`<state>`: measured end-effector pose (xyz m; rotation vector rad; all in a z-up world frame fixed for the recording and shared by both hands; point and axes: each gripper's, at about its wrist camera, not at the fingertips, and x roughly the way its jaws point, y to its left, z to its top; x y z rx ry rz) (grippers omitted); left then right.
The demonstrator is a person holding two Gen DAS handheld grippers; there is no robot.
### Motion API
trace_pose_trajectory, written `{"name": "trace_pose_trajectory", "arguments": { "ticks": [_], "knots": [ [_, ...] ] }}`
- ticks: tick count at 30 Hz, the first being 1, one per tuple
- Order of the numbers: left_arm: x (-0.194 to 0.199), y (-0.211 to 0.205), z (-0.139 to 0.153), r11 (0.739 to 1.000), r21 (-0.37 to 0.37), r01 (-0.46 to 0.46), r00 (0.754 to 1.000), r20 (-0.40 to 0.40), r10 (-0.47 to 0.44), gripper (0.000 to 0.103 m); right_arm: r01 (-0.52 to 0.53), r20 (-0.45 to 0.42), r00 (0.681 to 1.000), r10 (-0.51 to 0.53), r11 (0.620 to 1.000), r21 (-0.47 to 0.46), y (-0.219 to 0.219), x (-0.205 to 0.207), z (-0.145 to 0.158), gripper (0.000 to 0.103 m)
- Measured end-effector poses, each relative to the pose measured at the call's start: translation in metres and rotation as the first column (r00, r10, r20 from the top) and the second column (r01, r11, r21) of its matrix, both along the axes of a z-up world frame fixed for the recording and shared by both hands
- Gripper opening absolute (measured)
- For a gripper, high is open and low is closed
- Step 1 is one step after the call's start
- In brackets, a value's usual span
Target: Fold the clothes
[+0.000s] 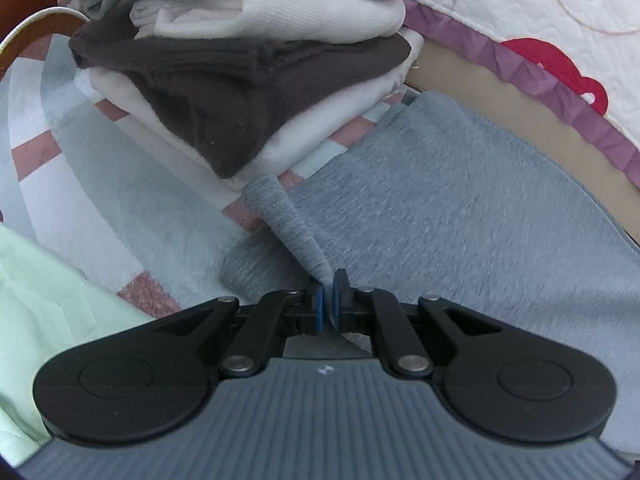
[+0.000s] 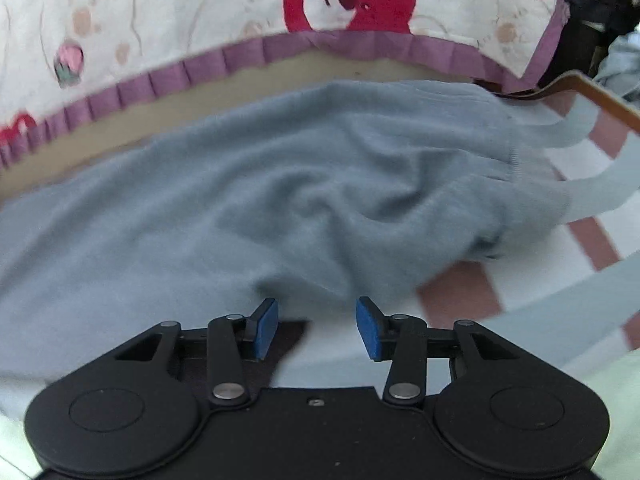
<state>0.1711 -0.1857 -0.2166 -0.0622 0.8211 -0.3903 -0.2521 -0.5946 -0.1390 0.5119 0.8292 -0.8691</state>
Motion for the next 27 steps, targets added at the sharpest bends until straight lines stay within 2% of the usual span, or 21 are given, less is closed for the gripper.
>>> {"name": "trace_pose_trajectory", "arguments": {
  "ticks": [4,7,9,10,11,12,13,14,15,16,17,19,20,22,24,26,27],
  "knots": [
    [0.000,-0.003,0.003,0.999,0.041,0.011,1.000,0.018,-0.012,0.010,-0.105,0.030,0.994,0.102,0.991,0.088,0.008,0.008,-0.011,0.048],
    [-0.003,-0.003,0.008,0.995,0.098,-0.021,0.998,0.063,0.015,0.016,-0.145,-0.003,0.989,0.146,0.985,0.095,0.008,0.026,-0.029,0.048],
    [-0.010,-0.004,0.015,0.980,0.181,-0.084,0.988,0.140,0.059,0.022,-0.133,-0.003,0.991,0.134,0.989,0.064,0.004,0.036,-0.035,0.048],
    [-0.018,-0.007,0.023,0.959,0.246,-0.143,0.972,0.220,0.089,0.026,-0.114,0.000,0.993,0.114,0.993,0.032,0.000,0.041,-0.036,0.048],
    [-0.027,-0.009,0.031,0.948,0.265,-0.179,0.949,0.300,0.096,0.040,-0.094,0.004,0.996,0.094,0.996,0.001,-0.003,0.045,-0.036,0.047],
    [-0.038,-0.008,0.041,0.960,0.229,-0.162,0.929,0.364,0.070,0.050,-0.081,-0.005,0.997,0.081,0.995,-0.053,-0.004,0.048,-0.033,0.047],
    [-0.048,-0.008,0.052,0.980,0.177,-0.092,0.916,0.401,0.013,0.051,-0.073,-0.020,0.997,0.071,0.990,-0.118,-0.004,0.051,-0.028,0.046],
    [-0.055,-0.013,0.061,0.985,0.172,-0.005,0.907,0.415,-0.068,0.051,-0.064,-0.005,0.998,0.064,0.987,-0.147,-0.007,0.053,-0.023,0.046],
    [-0.062,-0.020,0.071,0.981,0.176,0.082,0.892,0.425,-0.151,0.051,-0.054,0.025,0.998,0.059,0.986,-0.156,-0.010,0.053,-0.018,0.046],
    [-0.071,-0.030,0.080,0.964,0.204,0.168,0.869,0.432,-0.243,0.051,-0.052,0.049,0.997,0.060,0.987,-0.150,-0.015,0.053,-0.014,0.046],
    [-0.079,-0.042,0.086,0.940,0.216,0.263,0.846,0.417,-0.333,0.051,-0.055,0.070,0.995,0.065,0.989,-0.135,-0.020,0.054,-0.012,0.046],
    [-0.095,-0.065,0.097,0.872,0.205,0.444,0.789,0.371,-0.489,0.051,-0.061,0.111,0.991,0.073,0.993,-0.102,-0.031,0.056,-0.007,0.046],
    [-0.104,-0.079,0.098,0.826,0.174,0.537,0.759,0.329,-0.563,0.051,-0.065,0.134,0.988,0.075,0.995,-0.079,-0.037,0.056,-0.007,0.046],
    [-0.123,-0.106,0.097,0.714,0.099,0.693,0.678,0.248,-0.692,0.051,-0.070,0.169,0.983,0.074,0.997,-0.027,-0.053,0.058,-0.010,0.046],
    [-0.148,-0.132,0.091,0.598,0.047,0.800,0.579,0.199,-0.791,0.051,-0.083,0.191,0.978,0.079,0.997,0.012,-0.062,0.059,-0.011,0.046],
    [-0.180,-0.159,0.083,0.473,0.031,0.881,0.461,0.177,-0.870,0.051,-0.112,0.213,0.972,0.100,0.993,0.045,-0.075,0.060,-0.011,0.045],
    [-0.195,-0.169,0.079,0.426,0.023,0.905,0.416,0.165,-0.894,0.051,-0.131,0.219,0.969,0.117,0.990,0.051,-0.081,0.060,-0.011,0.044]
  ]
}}
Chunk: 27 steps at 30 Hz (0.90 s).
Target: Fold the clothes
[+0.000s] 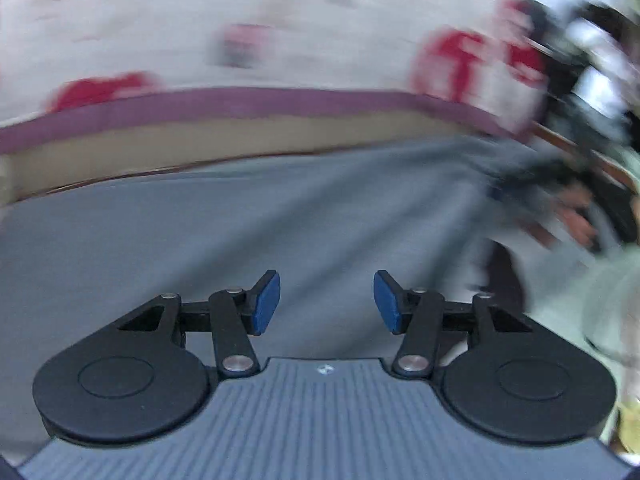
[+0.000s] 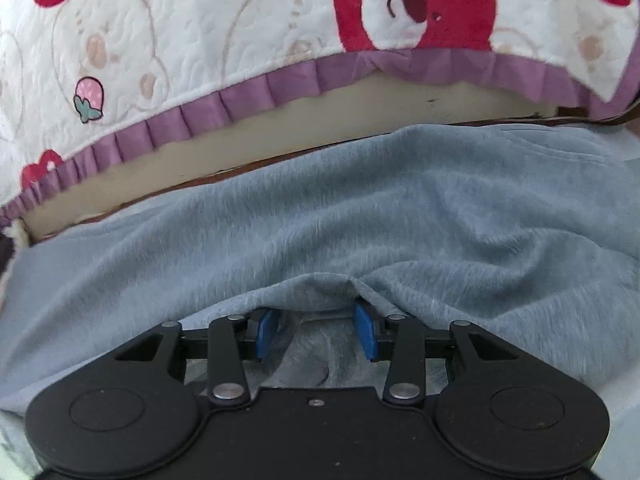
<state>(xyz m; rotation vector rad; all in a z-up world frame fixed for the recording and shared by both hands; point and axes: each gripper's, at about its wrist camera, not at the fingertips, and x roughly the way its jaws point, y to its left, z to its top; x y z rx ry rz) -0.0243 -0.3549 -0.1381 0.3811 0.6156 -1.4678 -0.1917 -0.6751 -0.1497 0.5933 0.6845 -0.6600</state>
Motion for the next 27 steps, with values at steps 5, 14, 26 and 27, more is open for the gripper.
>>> {"name": "trace_pose_trajectory", "arguments": {
  "ticks": [5,14,26,27],
  "knots": [
    [-0.055,-0.050,-0.021,0.988,0.031,0.154,0.982,-0.117,-0.150,0.052,-0.069,0.054,0.996,0.065,0.995,0.065,-0.020,-0.006,-0.007,0.044],
    [-0.089,-0.159,-0.059,0.981,0.106,0.161,0.974,-0.176,-0.141,0.056,0.127,0.286,0.931,-0.226,0.936,0.329,-0.048,-0.086,-0.016,0.042],
    [-0.083,-0.214,-0.057,0.997,0.053,-0.060,0.956,-0.284,0.073,0.056,0.532,0.313,0.649,-0.694,0.707,0.466,-0.028,-0.233,-0.022,0.063],
    [-0.083,-0.214,-0.058,0.997,0.053,-0.056,0.959,-0.276,0.068,0.055,0.536,0.306,0.633,-0.711,0.689,0.488,-0.026,-0.238,-0.026,0.063]
  ]
}}
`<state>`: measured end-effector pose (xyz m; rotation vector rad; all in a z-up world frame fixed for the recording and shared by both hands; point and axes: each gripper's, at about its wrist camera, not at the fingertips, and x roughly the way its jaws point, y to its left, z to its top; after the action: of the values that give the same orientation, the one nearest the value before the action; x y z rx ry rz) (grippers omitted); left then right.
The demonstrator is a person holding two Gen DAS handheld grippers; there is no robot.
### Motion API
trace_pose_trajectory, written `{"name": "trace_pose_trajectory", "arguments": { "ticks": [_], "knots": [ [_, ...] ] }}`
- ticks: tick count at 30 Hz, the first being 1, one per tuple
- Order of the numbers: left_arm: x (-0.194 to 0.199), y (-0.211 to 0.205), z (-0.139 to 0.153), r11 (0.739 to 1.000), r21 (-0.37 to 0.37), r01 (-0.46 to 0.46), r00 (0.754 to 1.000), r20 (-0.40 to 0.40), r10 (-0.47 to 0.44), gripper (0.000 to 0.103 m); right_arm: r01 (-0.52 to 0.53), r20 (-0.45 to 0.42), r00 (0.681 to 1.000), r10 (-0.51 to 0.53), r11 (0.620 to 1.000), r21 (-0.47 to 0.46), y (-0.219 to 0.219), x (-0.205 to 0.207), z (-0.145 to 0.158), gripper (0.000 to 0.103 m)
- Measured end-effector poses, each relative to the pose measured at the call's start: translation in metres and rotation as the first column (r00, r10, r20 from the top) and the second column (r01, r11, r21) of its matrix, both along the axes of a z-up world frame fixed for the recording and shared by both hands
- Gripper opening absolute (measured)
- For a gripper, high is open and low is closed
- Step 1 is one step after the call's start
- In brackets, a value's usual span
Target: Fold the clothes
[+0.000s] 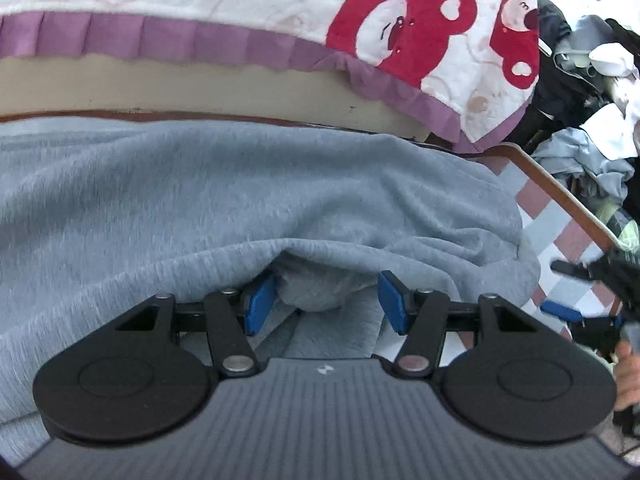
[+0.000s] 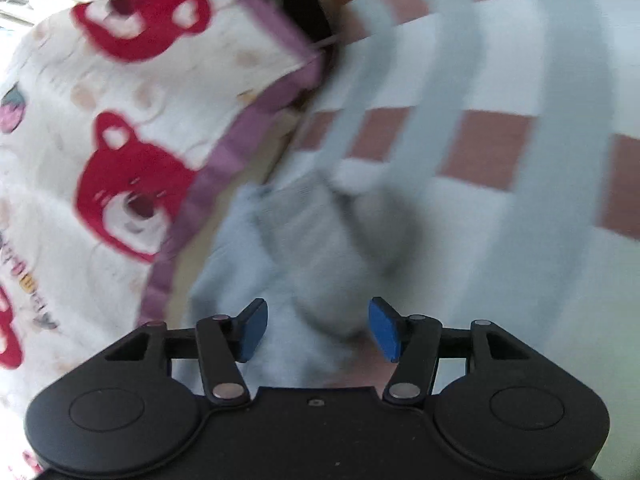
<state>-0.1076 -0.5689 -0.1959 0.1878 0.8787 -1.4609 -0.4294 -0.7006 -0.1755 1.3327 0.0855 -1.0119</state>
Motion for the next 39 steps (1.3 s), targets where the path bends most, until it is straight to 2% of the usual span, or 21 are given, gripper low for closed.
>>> {"name": "trace_pose_trajectory", "arguments": {
  "ticks": [4,7,9,10,11,12,14,16,18,19,20,21,22,24,25,27,29,31,32,34,39],
  "knots": [
    [-0.005,-0.004,-0.006,1.000,-0.007,0.030,0.999,0.013,-0.030,0.054,-0.001,0.155,0.988,-0.019,0.992,0.129,-0.007,-0.001,-0.028,0.068],
    [-0.012,-0.008,-0.012,0.998,0.008,0.057,0.998,-0.011,-0.057,0.058,-0.005,0.164,0.986,-0.027,0.982,0.191,-0.022,0.023,-0.049,0.069],
    [-0.020,-0.015,-0.016,0.997,0.008,0.077,0.997,0.011,-0.077,0.058,-0.013,0.143,0.990,-0.010,0.988,0.154,-0.034,0.040,-0.052,0.068],
    [-0.024,-0.018,-0.018,0.996,0.007,0.088,0.996,0.023,-0.088,0.055,-0.012,0.105,0.994,0.001,0.995,0.104,-0.041,0.047,-0.048,0.062],
    [-0.025,-0.018,-0.013,0.994,0.010,0.110,0.994,0.018,-0.110,0.019,-0.012,0.051,0.999,0.010,0.999,0.039,-0.048,0.053,-0.041,0.049],
    [-0.026,-0.018,-0.007,0.991,0.013,0.135,0.991,0.011,-0.135,0.003,-0.023,-0.007,1.000,0.022,0.998,-0.057,-0.054,0.057,-0.028,0.024],
    [-0.023,-0.009,0.012,0.986,-0.009,0.168,0.985,-0.045,-0.169,0.003,-0.049,-0.041,0.998,0.039,0.954,-0.296,-0.050,0.061,0.020,0.022],
    [-0.012,0.020,0.042,0.977,-0.086,0.193,0.962,-0.180,-0.206,0.003,-0.125,-0.087,0.992,0.092,0.832,-0.541,-0.031,0.066,0.079,0.021],
    [-0.009,0.041,0.052,0.972,-0.101,0.214,0.941,-0.244,-0.232,0.003,-0.178,-0.133,0.984,0.118,0.702,-0.689,-0.017,0.063,0.100,0.022],
    [-0.010,0.044,0.049,0.975,-0.072,0.208,0.933,-0.285,-0.220,0.003,-0.194,-0.172,0.980,0.105,0.715,-0.672,-0.023,0.061,0.093,0.036],
    [-0.012,0.044,0.042,0.976,-0.048,0.210,0.922,-0.323,-0.214,0.003,-0.203,-0.221,0.972,0.083,0.767,-0.609,-0.035,0.060,0.077,0.046],
    [-0.019,0.042,0.033,0.975,-0.028,0.220,0.917,-0.335,-0.217,0.002,-0.198,-0.269,0.961,0.066,0.842,-0.501,-0.048,0.059,0.060,0.049],
    [-0.027,0.039,0.024,0.973,-0.002,0.230,0.920,-0.325,-0.218,0.001,-0.177,-0.318,0.946,0.057,0.915,-0.363,-0.061,0.057,0.041,0.039],
    [-0.048,0.035,0.006,0.964,0.037,0.263,0.918,-0.319,-0.238,0.000,-0.136,-0.398,0.916,0.053,0.974,-0.183,-0.077,0.054,0.015,0.034],
    [-0.059,0.034,-0.001,0.959,0.037,0.281,0.913,-0.320,-0.255,0.000,-0.119,-0.432,0.901,0.040,0.980,-0.158,-0.080,0.052,0.010,0.033],
    [-0.084,0.030,-0.006,0.943,0.051,0.328,0.912,-0.277,-0.302,0.000,-0.111,-0.463,0.886,0.010,0.975,-0.192,-0.082,0.049,0.014,0.033],
    [-0.107,0.029,-0.003,0.924,0.067,0.377,0.920,-0.146,-0.365,0.000,-0.099,-0.460,0.888,-0.005,0.974,-0.202,-0.079,0.043,0.019,0.034],
    [-0.125,0.032,0.003,0.906,0.079,0.416,0.909,0.003,-0.418,0.001,-0.097,-0.443,0.896,-0.004,0.974,-0.204,-0.074,0.034,0.021,0.034],
    [-0.125,0.034,0.006,0.907,0.075,0.415,0.908,0.028,-0.418,0.003,-0.107,-0.425,0.905,0.012,0.974,-0.201,-0.071,0.031,0.020,0.034],
    [-0.123,0.039,0.013,0.912,0.061,0.406,0.910,0.061,-0.410,0.003,-0.122,-0.388,0.921,0.040,0.975,-0.188,-0.070,0.028,0.019,0.036],
    [-0.102,0.046,0.024,0.929,0.010,0.370,0.929,0.024,-0.370,0.010,-0.225,-0.210,0.959,0.190,0.961,-0.160,-0.060,0.044,0.015,0.040]
  ]
}}
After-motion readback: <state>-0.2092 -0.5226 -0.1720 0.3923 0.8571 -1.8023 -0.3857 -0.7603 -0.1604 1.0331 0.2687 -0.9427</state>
